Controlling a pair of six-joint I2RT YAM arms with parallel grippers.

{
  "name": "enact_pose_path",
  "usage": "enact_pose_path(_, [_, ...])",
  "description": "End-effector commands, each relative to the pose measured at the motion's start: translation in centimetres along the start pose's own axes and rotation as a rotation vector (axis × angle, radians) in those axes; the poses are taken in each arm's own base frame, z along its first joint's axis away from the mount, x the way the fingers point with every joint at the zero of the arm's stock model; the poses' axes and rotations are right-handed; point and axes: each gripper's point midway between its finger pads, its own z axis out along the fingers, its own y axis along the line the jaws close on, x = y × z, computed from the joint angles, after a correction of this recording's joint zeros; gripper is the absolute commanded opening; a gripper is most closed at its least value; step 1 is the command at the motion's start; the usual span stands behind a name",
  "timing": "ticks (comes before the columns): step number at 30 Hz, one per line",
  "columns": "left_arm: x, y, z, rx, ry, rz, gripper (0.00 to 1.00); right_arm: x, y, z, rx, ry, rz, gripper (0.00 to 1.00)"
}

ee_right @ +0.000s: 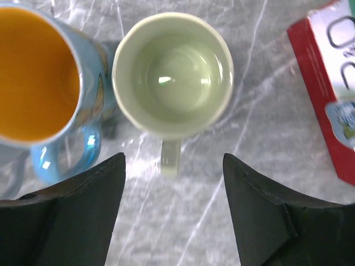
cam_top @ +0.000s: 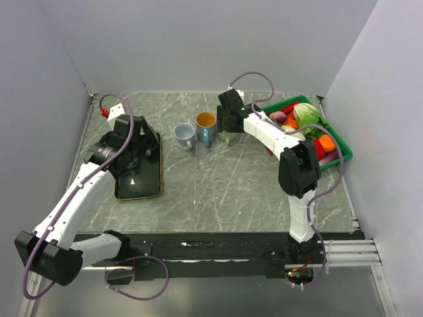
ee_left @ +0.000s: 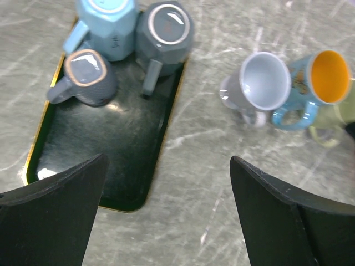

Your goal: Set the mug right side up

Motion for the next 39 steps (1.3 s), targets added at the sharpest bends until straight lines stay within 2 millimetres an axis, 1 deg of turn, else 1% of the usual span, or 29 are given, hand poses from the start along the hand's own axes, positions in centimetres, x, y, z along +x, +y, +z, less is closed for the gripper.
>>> enact_pose_path(1, [-0.2,2.5,2.0,-0.089,-0.012,0.035,0.96,-2.8,-0.7,-6.0,-0.086,-0.063,0.063,0.80])
enact_pose_path(2, [-0.3,2.9,2.5,-0.086,-0.007,0.034,0.96,-2.5,-1.2,-7.3,-0.103,-0.071,0.071,0.81])
enact_pose_path(3, [-0.2,4.5,3.6,-0.115,0.005,0.027,0.96,-2.6,-1.1,-7.8,-0.128,-0.079,0.077,0.82])
enact_pose_path(4, [0.5,4.3,4.5,-0.073,0.055,0.070,0.96,-2.4,-1.2,-8.4,-0.141,-0.080,0.085,0.82])
enact_pose_path(5, [0.3,4.6,5.2,-0.064,0.060,0.082,0.96,-1.9,-1.3,-9.3,-0.165,-0.076,0.095,0.82])
enact_pose_path(6, [0.4,5.8,5.9,-0.073,0.077,0.126,0.96,-1.8,-1.3,-9.7,-0.177,-0.078,0.100,0.82])
enact_pose_path(7, [1.0,5.9,6.7,-0.057,0.105,0.158,0.96,-1.5,-1.4,-10.0,-0.184,-0.072,0.103,0.82])
enact_pose_path(8, [1.1,5.9,7.4,-0.039,0.109,0.189,0.96,-1.0,-1.6,-10.4,-0.194,-0.062,0.106,0.83])
enact_pose_path(10, [2.3,7.2,8.7,-0.061,0.162,0.261,0.96,-0.3,-1.8,-10.8,-0.197,-0.042,0.099,0.83])
enact_pose_path(11, [2.8,7.1,9.1,-0.038,0.181,0.274,0.96,0.0,-2.1,-10.9,-0.193,-0.033,0.092,0.83])
enact_pose_path(12, [3.1,7.6,9.6,-0.025,0.190,0.296,0.96,0.2,-2.3,-10.9,-0.186,-0.026,0.088,0.83])
enact_pose_path(13, [3.4,7.4,9.9,0.004,0.194,0.301,0.96,0.5,-2.5,-11.0,-0.179,-0.016,0.084,0.82])
enact_pose_path(14, [4.2,7.2,10.0,0.042,0.216,0.303,0.96,0.7,-2.7,-11.1,-0.176,-0.014,0.085,0.82])
enact_pose_path(15, [3.7,7.1,10.2,0.063,0.196,0.312,0.96,0.9,-2.8,-11.2,-0.176,-0.015,0.085,0.82])
enact_pose_path(17, [3.6,7.2,10.3,0.086,0.178,0.333,0.96,1.3,-2.9,-11.2,-0.183,-0.017,0.093,0.82])
enact_pose_path(19, [3.9,7.2,10.5,0.125,0.180,0.377,0.96,1.5,-3.0,-11.3,-0.188,-0.013,0.099,0.82])
enact_pose_path(21, [3.9,7.5,10.8,0.120,0.182,0.397,0.96,1.9,-3.1,-11.3,-0.189,-0.002,0.094,0.82])
enact_pose_path(22, [4.3,7.5,10.9,0.128,0.208,0.406,0.96,2.0,-3.4,-11.2,-0.183,0.004,0.093,0.82])
enact_pose_path(23, [4.3,7.2,11.0,0.141,0.211,0.414,0.96,2.3,-3.3,-11.1,-0.180,0.014,0.086,0.82])
enact_pose_path(25, [4.5,8.1,11.8,0.092,0.221,0.424,0.96,2.4,-3.4,-11.1,-0.185,0.023,0.083,0.82])
enact_pose_path(27, [4.8,8.4,12.2,0.080,0.234,0.430,0.96,2.5,-3.3,-11.2,-0.193,0.029,0.079,0.82])
enact_pose_path(28, [4.9,9.3,12.6,0.029,0.234,0.439,0.96,2.5,-3.2,-11.2,-0.196,0.030,0.076,0.82])
enact_pose_path(32, [5.0,11.2,13.7,-0.074,0.226,0.437,0.96,2.2,-3.1,-11.1,-0.199,0.036,0.070,0.81])
enact_pose_path(33, [5.0,11.3,13.9,-0.084,0.224,0.430,0.96,2.4,-3.1,-11.1,-0.197,0.044,0.066,0.81])
enact_pose_path(36, [4.0,11.7,13.9,-0.121,0.185,0.419,0.96,2.1,-3.0,-11.0,-0.197,0.041,0.062,0.81])
enact_pose_path(39, [3.5,12.4,13.8,-0.165,0.160,0.427,0.96,2.1,-2.8,-10.6,-0.199,0.048,0.062,0.81])
